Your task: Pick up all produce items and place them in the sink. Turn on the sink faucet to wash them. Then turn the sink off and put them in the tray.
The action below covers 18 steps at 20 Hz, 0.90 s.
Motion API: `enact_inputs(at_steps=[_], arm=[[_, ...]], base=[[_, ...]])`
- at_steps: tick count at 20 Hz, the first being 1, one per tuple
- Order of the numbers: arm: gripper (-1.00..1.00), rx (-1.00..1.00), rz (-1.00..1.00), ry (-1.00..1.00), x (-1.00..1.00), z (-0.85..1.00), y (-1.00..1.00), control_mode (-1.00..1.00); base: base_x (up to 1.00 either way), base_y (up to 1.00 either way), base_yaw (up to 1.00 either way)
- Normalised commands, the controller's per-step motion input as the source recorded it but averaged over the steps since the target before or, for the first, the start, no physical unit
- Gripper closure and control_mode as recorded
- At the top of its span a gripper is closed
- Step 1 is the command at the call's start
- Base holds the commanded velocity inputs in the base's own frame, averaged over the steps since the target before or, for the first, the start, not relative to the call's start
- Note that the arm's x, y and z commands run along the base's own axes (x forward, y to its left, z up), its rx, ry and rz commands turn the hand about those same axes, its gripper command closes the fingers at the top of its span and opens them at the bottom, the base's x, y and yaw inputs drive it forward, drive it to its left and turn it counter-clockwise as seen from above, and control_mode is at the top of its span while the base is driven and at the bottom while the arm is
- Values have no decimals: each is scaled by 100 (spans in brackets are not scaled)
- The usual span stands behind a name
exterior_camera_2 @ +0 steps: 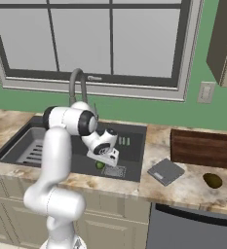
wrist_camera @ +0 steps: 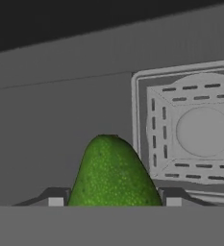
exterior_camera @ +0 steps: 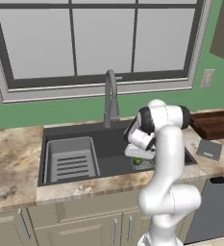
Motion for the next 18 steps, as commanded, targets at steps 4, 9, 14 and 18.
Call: enact_inputs(at_steps=[4, 9, 14, 18], arm=[[100, 0, 0, -8, 31, -25, 1, -100], [100, 0, 0, -5, 33, -30, 0, -100], [100, 0, 0, -4, 31, -32, 0, -100], [100, 0, 0, -5, 36, -30, 0, -100]], base=[[0, 0, 0], [0, 0, 0], [0, 0, 0], [0, 0, 0]])
